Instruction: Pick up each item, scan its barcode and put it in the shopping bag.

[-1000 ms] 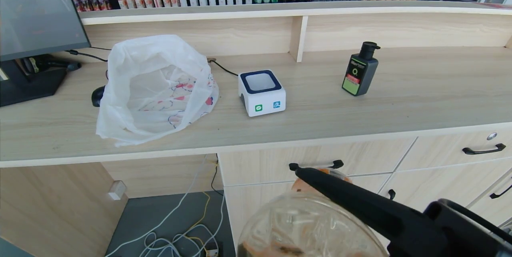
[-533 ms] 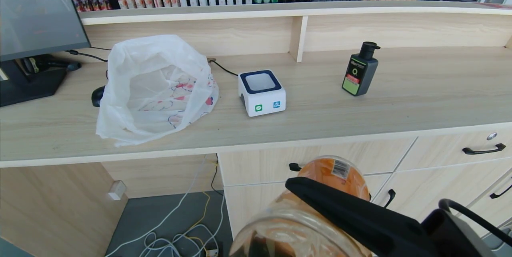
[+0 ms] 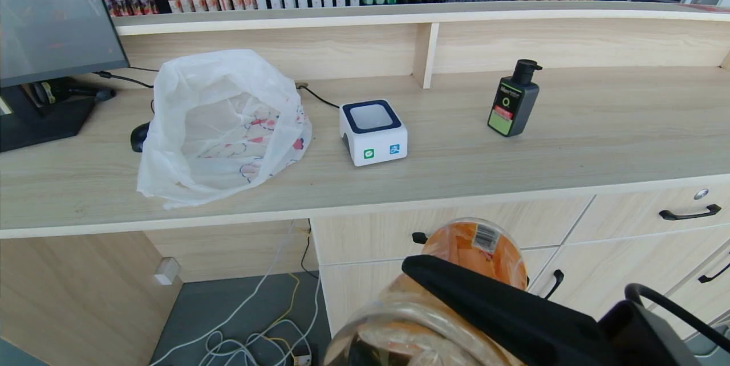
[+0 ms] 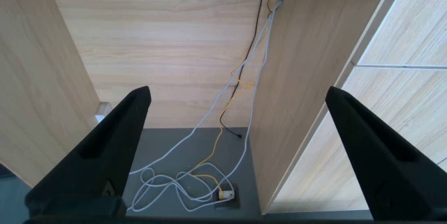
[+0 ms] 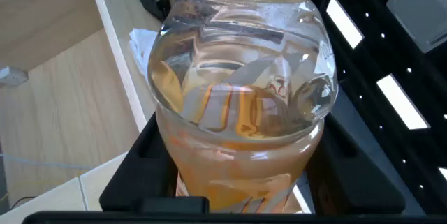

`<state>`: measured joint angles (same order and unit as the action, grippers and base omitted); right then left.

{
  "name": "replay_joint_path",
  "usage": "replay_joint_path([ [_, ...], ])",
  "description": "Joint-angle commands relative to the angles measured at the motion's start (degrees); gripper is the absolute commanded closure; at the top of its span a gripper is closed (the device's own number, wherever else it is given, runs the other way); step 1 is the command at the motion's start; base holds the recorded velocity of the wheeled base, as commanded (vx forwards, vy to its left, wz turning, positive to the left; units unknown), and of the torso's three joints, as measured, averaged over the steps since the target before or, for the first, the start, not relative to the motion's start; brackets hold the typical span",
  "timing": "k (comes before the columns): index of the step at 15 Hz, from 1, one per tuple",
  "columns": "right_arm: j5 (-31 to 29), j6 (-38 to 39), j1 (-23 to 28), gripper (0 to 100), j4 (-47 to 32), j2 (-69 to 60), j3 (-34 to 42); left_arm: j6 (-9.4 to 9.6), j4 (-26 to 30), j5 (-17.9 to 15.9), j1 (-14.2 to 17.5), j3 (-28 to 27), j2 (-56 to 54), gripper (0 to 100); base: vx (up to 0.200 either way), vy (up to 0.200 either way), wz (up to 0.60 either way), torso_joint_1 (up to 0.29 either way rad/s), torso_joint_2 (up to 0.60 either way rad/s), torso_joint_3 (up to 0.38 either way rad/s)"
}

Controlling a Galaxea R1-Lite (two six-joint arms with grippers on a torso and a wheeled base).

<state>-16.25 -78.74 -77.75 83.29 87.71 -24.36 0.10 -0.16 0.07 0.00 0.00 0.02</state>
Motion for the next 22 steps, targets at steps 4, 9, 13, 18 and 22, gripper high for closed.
replay_joint_path([
  [4, 1.2, -5.6, -0.5, 100, 0.0, 0.1, 0.0, -0.01, 0.0, 0.0, 0.0, 0.0, 0.0, 0, 0.000, 0.000, 0.00, 0.000, 0.00, 0.000],
  [9, 1.5, -13.6, -1.3, 100, 0.1, 0.1, -0.3, -0.01, 0.0, 0.0, 0.0, 0.0, 0.0, 0, 0.000, 0.000, 0.00, 0.000, 0.00, 0.000],
  [13, 1.5, -18.1, -1.7, 100, 0.1, 0.1, -0.4, -0.01, 0.0, 0.0, 0.0, 0.0, 0.0, 0, 0.000, 0.000, 0.00, 0.000, 0.00, 0.000],
  [18, 1.5, -22.1, -2.5, 100, 0.1, 0.1, -0.6, -0.01, 0.0, 0.0, 0.0, 0.0, 0.0, 0, 0.000, 0.000, 0.00, 0.000, 0.00, 0.000],
  [22, 1.5, -25.4, -3.0, 100, 0.1, 0.2, -0.6, -0.01, 0.0, 0.0, 0.0, 0.0, 0.0, 0, 0.000, 0.000, 0.00, 0.000, 0.00, 0.000],
])
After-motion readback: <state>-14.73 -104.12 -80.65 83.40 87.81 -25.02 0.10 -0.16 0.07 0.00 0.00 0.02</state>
